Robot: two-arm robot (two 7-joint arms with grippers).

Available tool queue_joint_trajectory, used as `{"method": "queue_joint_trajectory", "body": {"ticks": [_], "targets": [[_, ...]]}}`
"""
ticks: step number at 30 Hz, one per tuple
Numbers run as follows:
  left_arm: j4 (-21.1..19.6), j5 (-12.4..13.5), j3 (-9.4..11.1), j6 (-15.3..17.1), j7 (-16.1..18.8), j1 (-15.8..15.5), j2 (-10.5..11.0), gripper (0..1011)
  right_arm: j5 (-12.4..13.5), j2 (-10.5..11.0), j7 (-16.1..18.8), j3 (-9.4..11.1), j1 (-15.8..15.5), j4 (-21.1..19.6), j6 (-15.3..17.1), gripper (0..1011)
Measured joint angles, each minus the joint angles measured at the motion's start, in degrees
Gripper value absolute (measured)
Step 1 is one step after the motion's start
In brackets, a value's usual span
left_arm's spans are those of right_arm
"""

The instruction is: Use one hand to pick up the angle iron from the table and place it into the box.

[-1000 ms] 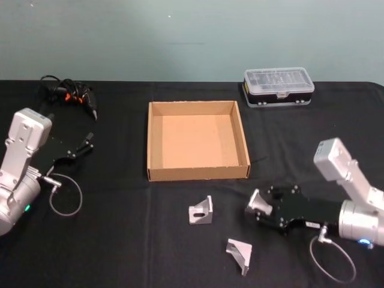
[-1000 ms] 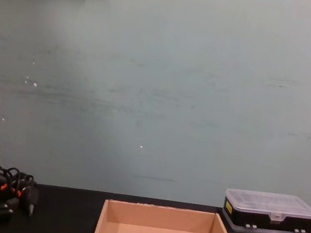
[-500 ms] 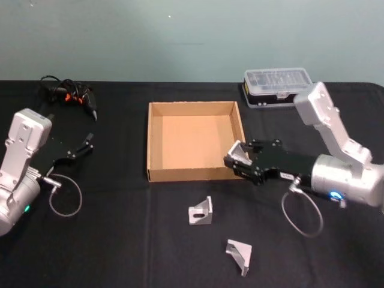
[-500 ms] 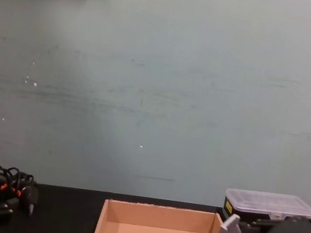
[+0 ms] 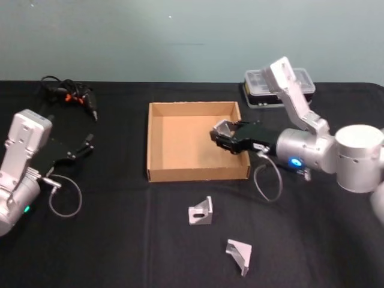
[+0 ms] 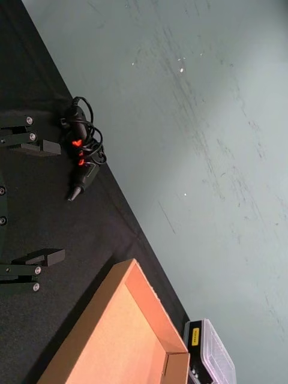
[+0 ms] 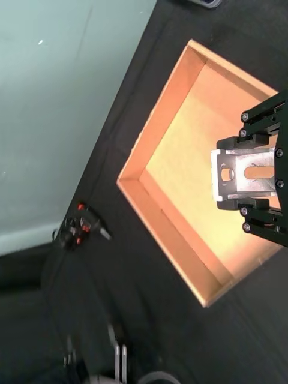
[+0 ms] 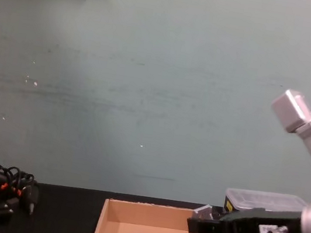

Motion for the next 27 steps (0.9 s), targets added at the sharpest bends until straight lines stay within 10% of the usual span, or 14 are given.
{"method": "queue_joint_trajectory", "body": {"ticks": [10, 27], "targets": [[0.0, 0.0, 0.0, 0.0, 0.0, 0.0, 0.0, 1011, -1.7, -7.3, -0.2, -0.2, 5.8, 16.2, -4.6, 452], [0.0, 0.0, 0.0, 0.0, 0.0, 0.0, 0.0, 1011, -3.5, -10.3, 0.8, 0.3, 8.1, 23.3, -6.6, 453]]}}
